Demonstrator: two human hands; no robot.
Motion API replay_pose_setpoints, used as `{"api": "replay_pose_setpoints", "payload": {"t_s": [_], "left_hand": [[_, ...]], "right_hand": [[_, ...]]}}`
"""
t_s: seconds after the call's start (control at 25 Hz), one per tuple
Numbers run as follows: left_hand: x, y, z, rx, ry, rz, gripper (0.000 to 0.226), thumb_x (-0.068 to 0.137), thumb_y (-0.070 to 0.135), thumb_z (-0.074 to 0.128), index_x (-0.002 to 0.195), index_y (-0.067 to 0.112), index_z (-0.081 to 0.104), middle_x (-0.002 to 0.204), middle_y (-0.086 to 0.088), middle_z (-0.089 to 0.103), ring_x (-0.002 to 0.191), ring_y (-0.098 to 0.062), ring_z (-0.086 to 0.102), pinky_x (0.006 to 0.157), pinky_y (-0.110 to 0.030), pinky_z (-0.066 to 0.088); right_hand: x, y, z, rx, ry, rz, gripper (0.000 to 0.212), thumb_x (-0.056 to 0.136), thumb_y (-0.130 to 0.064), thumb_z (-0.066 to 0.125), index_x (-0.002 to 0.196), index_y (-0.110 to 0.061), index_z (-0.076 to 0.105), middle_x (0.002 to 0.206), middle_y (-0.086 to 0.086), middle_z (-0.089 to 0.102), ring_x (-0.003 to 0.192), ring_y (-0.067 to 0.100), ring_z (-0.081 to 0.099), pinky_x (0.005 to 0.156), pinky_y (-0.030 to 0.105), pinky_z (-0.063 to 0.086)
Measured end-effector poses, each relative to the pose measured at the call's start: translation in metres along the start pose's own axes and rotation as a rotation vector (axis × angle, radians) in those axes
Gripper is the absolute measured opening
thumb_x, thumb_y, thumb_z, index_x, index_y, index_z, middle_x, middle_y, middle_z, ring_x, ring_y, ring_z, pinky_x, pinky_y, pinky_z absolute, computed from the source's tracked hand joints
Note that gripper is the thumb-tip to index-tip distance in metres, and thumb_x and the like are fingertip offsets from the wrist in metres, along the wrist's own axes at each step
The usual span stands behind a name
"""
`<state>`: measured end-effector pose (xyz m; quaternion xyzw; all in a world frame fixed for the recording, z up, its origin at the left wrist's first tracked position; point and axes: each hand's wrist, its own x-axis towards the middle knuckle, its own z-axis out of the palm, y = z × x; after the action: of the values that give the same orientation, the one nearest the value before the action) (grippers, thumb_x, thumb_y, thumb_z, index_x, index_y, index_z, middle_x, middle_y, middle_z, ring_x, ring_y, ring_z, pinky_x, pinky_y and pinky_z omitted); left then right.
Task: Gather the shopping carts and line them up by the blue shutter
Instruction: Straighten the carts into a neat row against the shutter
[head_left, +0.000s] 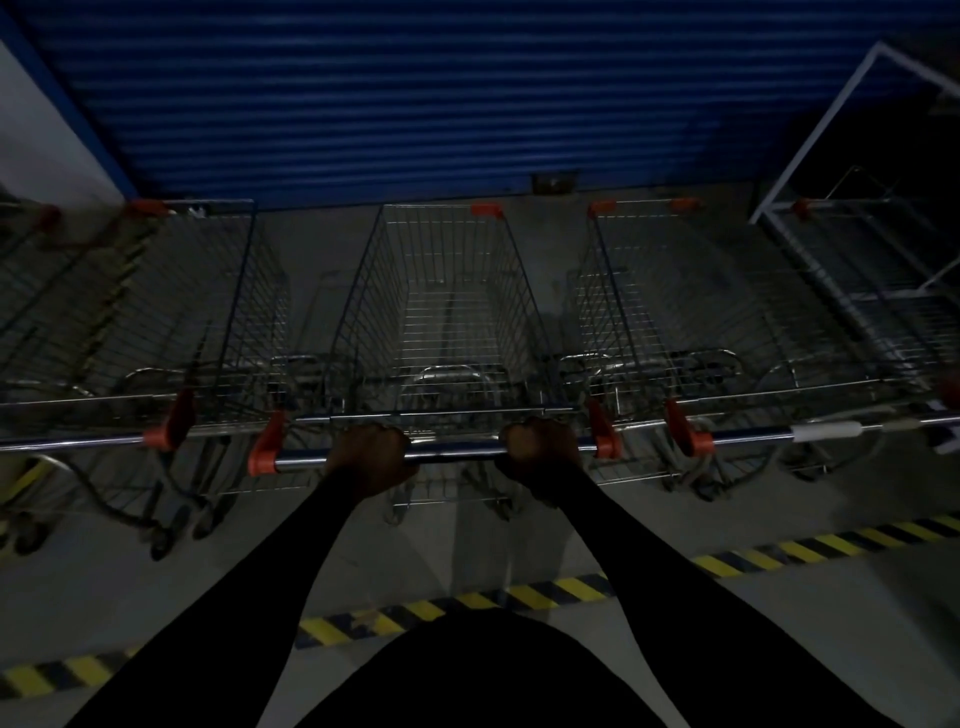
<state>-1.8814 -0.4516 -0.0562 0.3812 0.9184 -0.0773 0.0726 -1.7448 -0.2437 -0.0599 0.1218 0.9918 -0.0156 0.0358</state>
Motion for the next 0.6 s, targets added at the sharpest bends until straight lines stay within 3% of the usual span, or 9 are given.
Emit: {"api": "replay_pose_setpoints", "payload": {"t_s": [0.28,0.44,0.6], "left_hand": [[-0.001,0.004,-0.002,-0.014,-0.048,-0.011,0.039,0.077,0.053,0.058,0.104,0.026,0.066,0.106,-0.005,0.069,0.103,-0.027,0.063,0.084,-0.035,0.049],[-0.002,0.005,-0.005,-0.014,-0.073,-0.003,0.038,0.080,0.053,0.055,0.106,0.027,0.064,0.109,-0.004,0.068,0.105,-0.026,0.062,0.085,-0.035,0.048],[-0.005,0.007,-0.010,-0.023,-0.052,0.028,0.041,0.078,0.052,0.057,0.110,0.026,0.057,0.110,-0.001,0.067,0.105,-0.024,0.062,0.084,-0.035,0.047]], "right_hand": [[0.000,0.005,0.005,-0.029,-0.019,-0.010,0.035,0.074,-0.050,0.052,0.086,-0.020,0.067,0.079,0.002,0.068,0.076,0.025,0.065,0.065,0.030,0.046],[0.002,0.007,0.004,0.027,-0.066,-0.001,0.035,0.082,-0.045,0.050,0.102,-0.021,0.064,0.099,0.003,0.067,0.096,0.027,0.062,0.078,0.033,0.045],[0.001,0.007,-0.001,0.154,0.004,-0.030,0.066,0.064,-0.065,0.035,0.103,-0.022,0.066,0.097,0.007,0.070,0.097,0.029,0.063,0.085,0.036,0.046]]}}
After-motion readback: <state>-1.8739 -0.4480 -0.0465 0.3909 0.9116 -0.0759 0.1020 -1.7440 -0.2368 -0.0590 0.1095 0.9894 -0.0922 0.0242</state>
